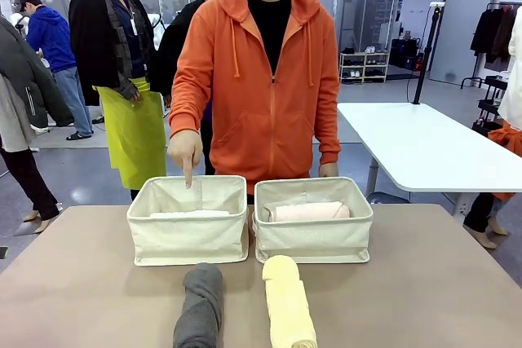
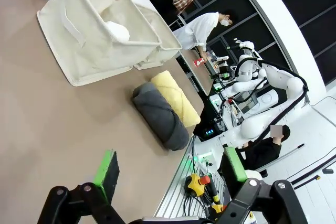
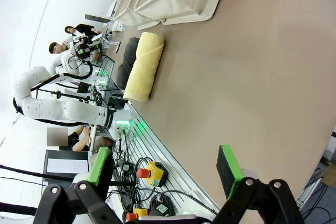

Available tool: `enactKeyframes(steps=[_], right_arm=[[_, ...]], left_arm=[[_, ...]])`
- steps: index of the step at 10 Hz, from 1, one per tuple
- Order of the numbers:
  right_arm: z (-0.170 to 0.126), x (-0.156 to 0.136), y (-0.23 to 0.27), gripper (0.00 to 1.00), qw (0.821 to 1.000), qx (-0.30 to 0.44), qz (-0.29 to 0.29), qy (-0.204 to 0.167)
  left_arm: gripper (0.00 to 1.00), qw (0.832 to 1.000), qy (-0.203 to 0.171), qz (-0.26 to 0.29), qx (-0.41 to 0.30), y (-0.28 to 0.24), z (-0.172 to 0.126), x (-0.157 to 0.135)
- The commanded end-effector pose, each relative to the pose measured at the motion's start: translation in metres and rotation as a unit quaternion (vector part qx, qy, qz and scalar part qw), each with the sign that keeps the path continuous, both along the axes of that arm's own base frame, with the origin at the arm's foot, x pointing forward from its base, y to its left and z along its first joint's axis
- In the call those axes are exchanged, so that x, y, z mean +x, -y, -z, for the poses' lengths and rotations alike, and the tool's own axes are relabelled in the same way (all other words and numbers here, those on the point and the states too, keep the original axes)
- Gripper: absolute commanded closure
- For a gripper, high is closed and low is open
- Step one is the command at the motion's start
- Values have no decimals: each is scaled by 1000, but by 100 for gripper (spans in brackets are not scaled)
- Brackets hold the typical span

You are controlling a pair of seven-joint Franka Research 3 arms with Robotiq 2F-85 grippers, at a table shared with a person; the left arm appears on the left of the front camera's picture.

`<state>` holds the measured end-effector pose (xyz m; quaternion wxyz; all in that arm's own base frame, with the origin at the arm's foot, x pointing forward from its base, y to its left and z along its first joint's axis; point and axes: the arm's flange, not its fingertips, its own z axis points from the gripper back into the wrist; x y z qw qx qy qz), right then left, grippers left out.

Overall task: Divide the towels into two baskets.
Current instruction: Pick up one hotel-folded towel from the bottom of the table and place it in the Fabric basket indicated by the person.

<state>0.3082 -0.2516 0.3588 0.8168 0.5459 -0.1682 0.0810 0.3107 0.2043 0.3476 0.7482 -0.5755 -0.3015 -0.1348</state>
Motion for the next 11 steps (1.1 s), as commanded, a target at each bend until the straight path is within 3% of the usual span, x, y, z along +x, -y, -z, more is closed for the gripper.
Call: enactKeyframes(steps=[1,2,4,8,11], right_arm=[[-2,-3,-2,0,1000,-2,-6,-4],[-2,-3,-2,0,1000,-2,-6,-4],[-2,-3,-2,0,1000,-2,-6,-4],[-2,-3,-2,0,1000,-2,-6,-4],[-2,-3,-2,0,1000,-2,-6,-4]], left_arm=[[0,999,-36,22,16,20,-2,9],[0,996,-69,52,19,52,0,21],[0,986,-156,49,34,102,1,37],[0,972,-182,58,136,188,-21,60],[0,966,-194,62,158,253,-3,71]])
